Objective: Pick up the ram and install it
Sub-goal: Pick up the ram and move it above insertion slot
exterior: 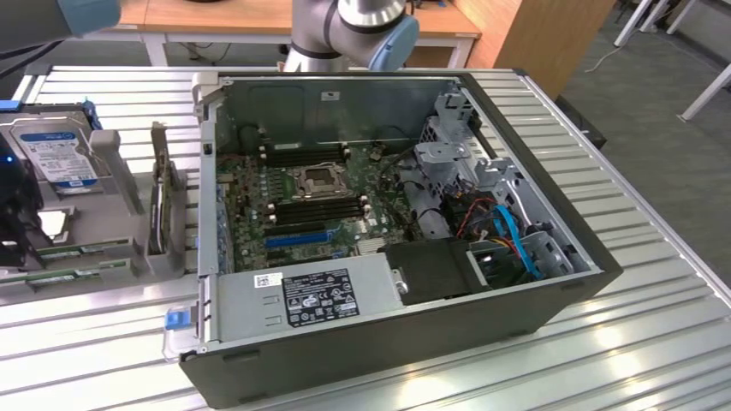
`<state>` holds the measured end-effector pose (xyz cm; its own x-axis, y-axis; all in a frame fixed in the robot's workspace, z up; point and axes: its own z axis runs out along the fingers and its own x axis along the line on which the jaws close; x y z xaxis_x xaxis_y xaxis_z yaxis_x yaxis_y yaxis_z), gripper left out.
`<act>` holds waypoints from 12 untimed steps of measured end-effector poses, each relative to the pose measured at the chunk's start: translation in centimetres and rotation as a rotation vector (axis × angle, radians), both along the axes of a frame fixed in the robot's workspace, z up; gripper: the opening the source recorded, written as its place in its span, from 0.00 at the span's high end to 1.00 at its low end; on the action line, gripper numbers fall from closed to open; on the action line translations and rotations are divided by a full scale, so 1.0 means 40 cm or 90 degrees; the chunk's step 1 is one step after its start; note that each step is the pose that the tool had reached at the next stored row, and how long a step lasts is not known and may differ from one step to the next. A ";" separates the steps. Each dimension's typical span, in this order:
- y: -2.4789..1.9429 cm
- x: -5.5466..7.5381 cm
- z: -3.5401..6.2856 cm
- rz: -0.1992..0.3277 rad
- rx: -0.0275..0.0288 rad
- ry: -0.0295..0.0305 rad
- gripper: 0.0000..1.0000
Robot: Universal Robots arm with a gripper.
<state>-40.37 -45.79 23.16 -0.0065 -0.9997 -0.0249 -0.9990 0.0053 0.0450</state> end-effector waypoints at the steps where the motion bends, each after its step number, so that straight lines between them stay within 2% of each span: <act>1: 0.000 0.000 -0.002 0.000 0.0000 0.0000 0.65; 5: 0.000 0.000 -0.002 0.000 -0.0001 0.0001 0.65; 12: -0.008 0.000 -0.002 0.000 0.0000 0.0000 0.65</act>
